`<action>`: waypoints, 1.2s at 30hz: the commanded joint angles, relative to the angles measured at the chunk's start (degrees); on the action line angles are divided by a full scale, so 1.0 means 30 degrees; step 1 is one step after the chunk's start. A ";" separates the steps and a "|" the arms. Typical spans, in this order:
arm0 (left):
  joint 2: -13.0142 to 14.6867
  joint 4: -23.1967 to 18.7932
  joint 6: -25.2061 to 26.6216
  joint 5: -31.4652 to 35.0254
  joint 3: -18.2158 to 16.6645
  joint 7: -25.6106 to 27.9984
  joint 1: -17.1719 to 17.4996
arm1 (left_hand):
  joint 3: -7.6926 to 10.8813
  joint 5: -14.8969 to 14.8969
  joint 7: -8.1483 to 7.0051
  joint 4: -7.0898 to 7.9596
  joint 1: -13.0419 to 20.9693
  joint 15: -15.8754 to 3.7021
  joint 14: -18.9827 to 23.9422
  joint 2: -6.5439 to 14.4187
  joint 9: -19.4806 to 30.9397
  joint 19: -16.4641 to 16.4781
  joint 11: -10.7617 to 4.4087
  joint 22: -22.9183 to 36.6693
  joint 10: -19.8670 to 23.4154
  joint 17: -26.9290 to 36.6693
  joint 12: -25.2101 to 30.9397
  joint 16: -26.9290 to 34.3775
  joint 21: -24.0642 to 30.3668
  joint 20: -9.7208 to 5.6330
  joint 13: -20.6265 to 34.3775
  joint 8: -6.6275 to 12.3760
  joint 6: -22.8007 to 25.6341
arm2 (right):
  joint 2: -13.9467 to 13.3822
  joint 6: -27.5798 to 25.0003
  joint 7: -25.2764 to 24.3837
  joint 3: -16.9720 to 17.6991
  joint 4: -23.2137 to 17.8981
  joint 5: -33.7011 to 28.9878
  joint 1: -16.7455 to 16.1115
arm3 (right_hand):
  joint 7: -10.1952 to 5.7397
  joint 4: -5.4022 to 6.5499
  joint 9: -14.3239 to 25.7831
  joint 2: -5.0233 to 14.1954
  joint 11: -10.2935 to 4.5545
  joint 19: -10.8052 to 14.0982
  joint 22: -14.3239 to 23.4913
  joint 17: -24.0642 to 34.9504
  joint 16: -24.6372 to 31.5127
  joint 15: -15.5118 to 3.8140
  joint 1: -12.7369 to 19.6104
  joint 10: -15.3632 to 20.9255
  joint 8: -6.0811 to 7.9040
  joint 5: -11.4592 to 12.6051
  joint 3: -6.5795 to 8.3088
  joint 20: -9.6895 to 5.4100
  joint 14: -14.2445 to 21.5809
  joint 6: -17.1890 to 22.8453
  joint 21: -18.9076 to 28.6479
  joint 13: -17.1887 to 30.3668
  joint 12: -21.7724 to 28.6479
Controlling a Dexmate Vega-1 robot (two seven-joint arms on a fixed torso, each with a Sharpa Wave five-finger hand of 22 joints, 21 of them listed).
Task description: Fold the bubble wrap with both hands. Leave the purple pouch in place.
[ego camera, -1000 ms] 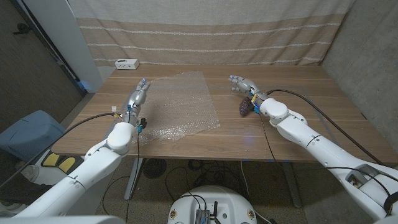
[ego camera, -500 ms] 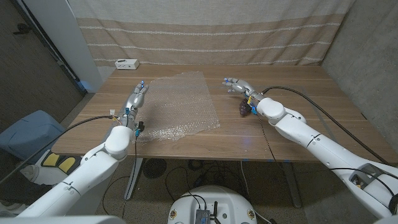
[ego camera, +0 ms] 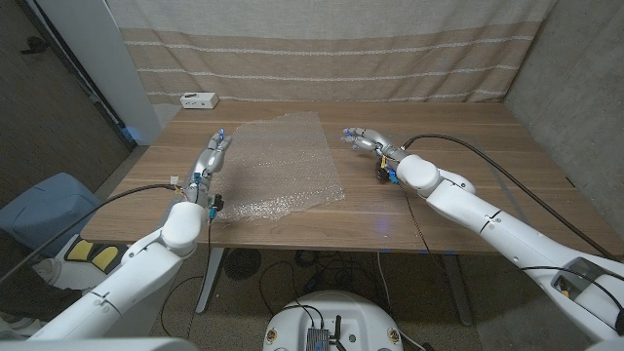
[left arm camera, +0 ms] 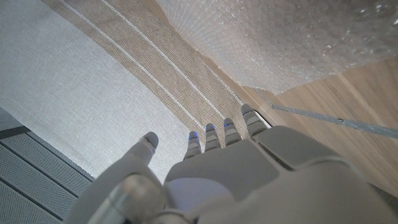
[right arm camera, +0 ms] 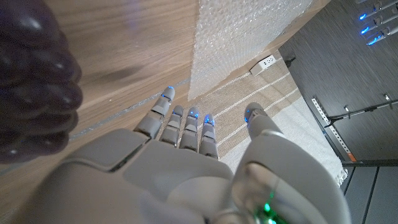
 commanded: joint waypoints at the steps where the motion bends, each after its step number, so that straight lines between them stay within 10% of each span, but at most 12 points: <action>1: -0.0043 -0.0110 0.0032 0.0909 -0.0123 0.0363 0.0371 | 0.0098 -0.0040 0.0042 -0.0169 0.0357 -0.0009 0.0214 0.0128 0.0023 0.0387 -0.0049 0.0028 -0.0090 0.0047 0.0012 0.0025 0.0154 -0.0023 0.0045 0.0027 0.0169 | -0.0299 -0.2269 -0.0165 -0.0945 -0.1556 -0.2276 0.0086 | -0.0086 -0.0100 0.0114 0.0164 -0.0015 0.0068 0.0101 0.0098 0.0156 -0.0138 0.0279 0.0390 0.0104 0.0001 0.0052 -0.0089 0.0160 0.0351 -0.0057 0.0108 0.0100; 3: -0.0065 -0.0068 -0.0099 0.1050 -0.0142 0.0418 0.0397 | 0.0147 -0.0041 0.0093 -0.0230 0.0442 -0.0090 0.0282 0.0156 0.0023 0.0570 -0.0019 0.0024 -0.0047 0.0039 -0.0026 -0.0001 0.0197 -0.0519 0.0047 0.0001 0.0230 | -0.0289 -0.2605 -0.0289 -0.1067 -0.1743 -0.2654 0.0079 | -0.0118 -0.0067 0.0117 0.0234 -0.0042 0.0066 0.0102 0.0117 0.0183 -0.0193 0.0297 0.0445 0.0116 0.0003 0.0069 -0.0097 0.0217 0.0424 -0.0069 0.0110 0.0107; 6: -0.0056 -0.0161 -0.0045 0.1344 -0.0191 0.0594 0.0524 | 0.0266 -0.0067 0.1188 -0.0477 0.0763 -0.0667 0.0349 0.0207 0.0027 0.0776 0.0120 -0.0007 0.0330 0.0008 -0.0143 -0.0160 0.0125 -0.2886 0.0046 0.0023 0.0944 | -0.0284 -0.2770 -0.0442 -0.1190 -0.1924 -0.3097 0.0049 | -0.0093 0.0010 0.0125 0.0373 -0.0236 0.0198 0.0104 0.0164 0.0228 -0.0339 0.0359 0.0627 0.0130 0.0009 0.0106 -0.0320 0.0309 0.0602 -0.0054 0.0117 0.0130; 9: 0.0015 -0.0455 0.0425 0.1698 -0.0233 0.0815 0.0726 | 0.0329 -0.0071 0.1711 -0.0579 0.0908 -0.0802 0.0341 0.0268 0.0023 0.0940 -0.0082 -0.0031 0.0449 -0.0008 -0.0186 -0.0204 0.0127 -0.3460 0.0042 0.0021 0.1172 | -0.0341 -0.3330 -0.0498 -0.1464 -0.2297 -0.3846 0.0133 | 0.0129 0.0068 0.0136 0.0414 -0.0190 0.0521 0.0105 0.0215 0.0295 -0.0839 0.0490 0.0856 0.0105 0.0008 0.0126 -0.1025 0.0503 0.0806 -0.0003 0.0123 0.0123; 36: 0.1250 -0.4135 0.5574 0.5391 -0.0853 0.2170 0.3322 | 0.0828 -0.0172 0.1834 -0.1797 0.2289 -0.1560 0.0808 0.0468 0.0005 0.1645 -0.0882 -0.0176 0.0955 -0.0116 -0.0323 -0.0235 0.0073 -0.4043 0.0008 -0.0049 0.1757 | -0.0986 -0.6465 0.1466 -0.3567 -0.4926 -0.8806 0.0189 | 0.0054 -0.0285 0.0159 0.0489 -0.0873 0.1402 0.0089 0.0150 0.0376 -0.1758 0.1900 0.1727 0.0077 0.0042 0.0669 -0.1391 0.1223 0.1586 0.0058 0.0133 0.0130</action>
